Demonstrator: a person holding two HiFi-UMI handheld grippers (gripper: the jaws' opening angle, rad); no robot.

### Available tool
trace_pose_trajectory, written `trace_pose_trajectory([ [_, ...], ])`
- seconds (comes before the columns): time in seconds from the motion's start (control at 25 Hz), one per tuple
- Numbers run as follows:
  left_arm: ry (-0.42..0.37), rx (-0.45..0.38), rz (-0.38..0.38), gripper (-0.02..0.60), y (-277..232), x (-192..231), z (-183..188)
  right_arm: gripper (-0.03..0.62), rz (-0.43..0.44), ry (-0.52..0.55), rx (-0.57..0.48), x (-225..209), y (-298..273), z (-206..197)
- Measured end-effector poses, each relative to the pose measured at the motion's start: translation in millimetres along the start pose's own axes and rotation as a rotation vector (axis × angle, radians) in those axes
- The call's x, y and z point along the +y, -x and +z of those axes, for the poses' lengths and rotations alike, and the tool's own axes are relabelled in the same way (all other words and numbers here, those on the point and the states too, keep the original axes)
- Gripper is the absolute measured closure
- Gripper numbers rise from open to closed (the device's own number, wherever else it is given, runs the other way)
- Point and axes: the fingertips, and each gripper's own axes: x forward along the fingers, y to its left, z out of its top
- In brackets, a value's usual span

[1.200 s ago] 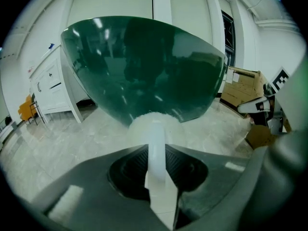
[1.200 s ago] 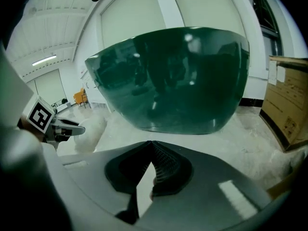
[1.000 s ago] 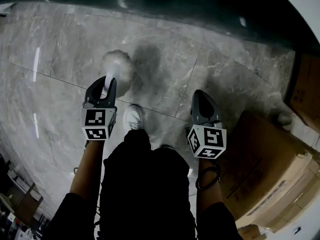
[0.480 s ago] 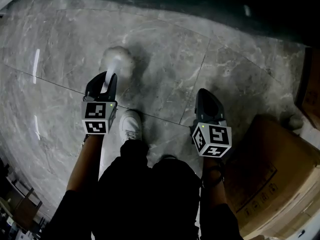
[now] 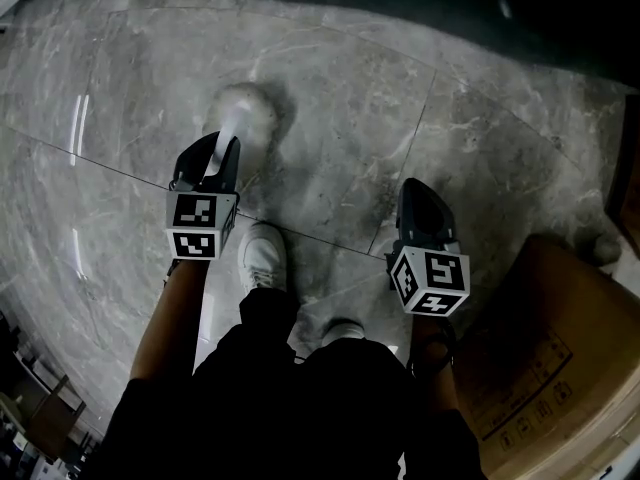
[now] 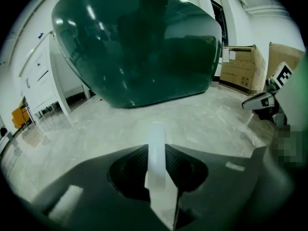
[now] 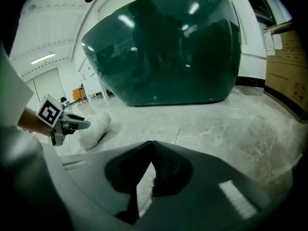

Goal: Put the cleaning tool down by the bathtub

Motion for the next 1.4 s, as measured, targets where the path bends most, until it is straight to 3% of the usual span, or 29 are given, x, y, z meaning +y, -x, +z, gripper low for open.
trace_pose_trajectory([
  [0.84, -0.012, -0.034, -0.019, 0.483, -21, 2, 9, 0.571, -0.008, -0.005, -0.003, -2, -7, -9],
  [1.2, -0.052, -0.033, -0.036, 0.482, -18, -1, 10, 0.571, -0.025, -0.009, -0.015, -6, 1, -8],
  [1.4, -0.053, -0.061, -0.040, 0.412, -12, 1, 14, 0.571, -0.009, 0.005, -0.020, 0, 0, -5],
])
